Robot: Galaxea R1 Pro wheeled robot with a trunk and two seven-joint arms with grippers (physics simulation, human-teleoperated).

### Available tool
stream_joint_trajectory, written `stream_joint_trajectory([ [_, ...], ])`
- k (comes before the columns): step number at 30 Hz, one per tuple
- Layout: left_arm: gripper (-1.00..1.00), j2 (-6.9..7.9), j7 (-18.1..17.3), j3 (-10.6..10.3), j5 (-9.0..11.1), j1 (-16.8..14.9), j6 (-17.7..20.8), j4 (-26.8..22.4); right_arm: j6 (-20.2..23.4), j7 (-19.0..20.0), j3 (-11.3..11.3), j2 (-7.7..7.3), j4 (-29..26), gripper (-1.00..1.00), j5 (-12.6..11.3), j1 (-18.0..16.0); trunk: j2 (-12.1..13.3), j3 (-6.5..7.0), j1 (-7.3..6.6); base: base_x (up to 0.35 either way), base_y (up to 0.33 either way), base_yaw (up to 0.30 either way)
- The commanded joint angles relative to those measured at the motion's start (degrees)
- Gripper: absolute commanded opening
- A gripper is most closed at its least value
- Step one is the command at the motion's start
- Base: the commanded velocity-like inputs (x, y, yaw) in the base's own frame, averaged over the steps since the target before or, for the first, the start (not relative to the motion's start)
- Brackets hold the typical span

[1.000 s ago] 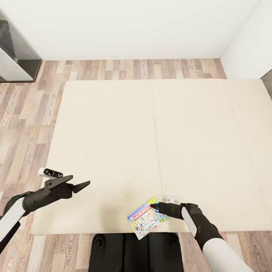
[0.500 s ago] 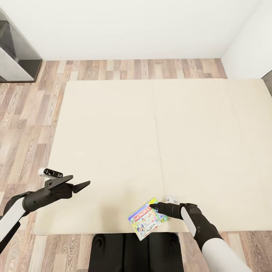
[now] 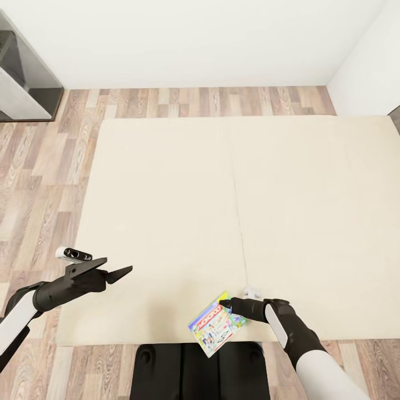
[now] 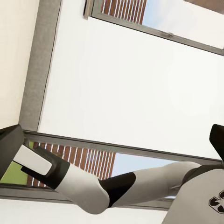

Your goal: Put all the toys in the child's room - the three board games (two on the bed and one on the table), the two jigsaw puzzles on the table, and the tennis ball on the table - inside the toy box on the table in the child's room.

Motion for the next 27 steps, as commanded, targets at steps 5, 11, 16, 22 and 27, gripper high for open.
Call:
stream_joint_trajectory([
  [5, 1.0, 0.08, -0.1, -0.1, 0.2, 0.0, 0.3, 0.0, 0.4, 0.0, -0.1, -0.01, -0.1, 1.0, -0.2, 0.0, -0.1, -0.06, 0.03, 0.0, 0.055, 0.0],
  [11, 1.0, 0.08, -0.1, -0.1, 0.2, 0.0, 0.3, 0.0, 0.4, 0.0, -0.1, -0.01, -0.1, 1.0, -0.2, 0.0, -0.1, -0.06, 0.03, 0.0, 0.101, 0.0],
  [16, 1.0, 0.08, -0.1, -0.1, 0.2, 0.0, 0.3, 0.0, 0.4, 0.0, -0.1, 0.08, -0.1, 1.0, -0.2, 0.0, -0.1, -0.06, 0.03, 0.0, 0.019, 0.0],
  [22, 1.0, 0.08, -0.1, 0.0, 0.2, 0.0, 0.3, 0.0, 0.4, 0.0, -0.1, -0.03, -0.1, 1.0, -0.2, 0.0, -0.1, -0.06, 0.03, 0.0, 0.112, 0.0],
  [27, 1.0, 0.08, -0.1, 0.1, 0.2, 0.0, 0.3, 0.0, 0.4, -0.1, -0.2, -0.11, 0.0, 1.0, -0.1, 0.0, -0.1, -0.06, 0.03, 0.0, 0.03, 0.0],
])
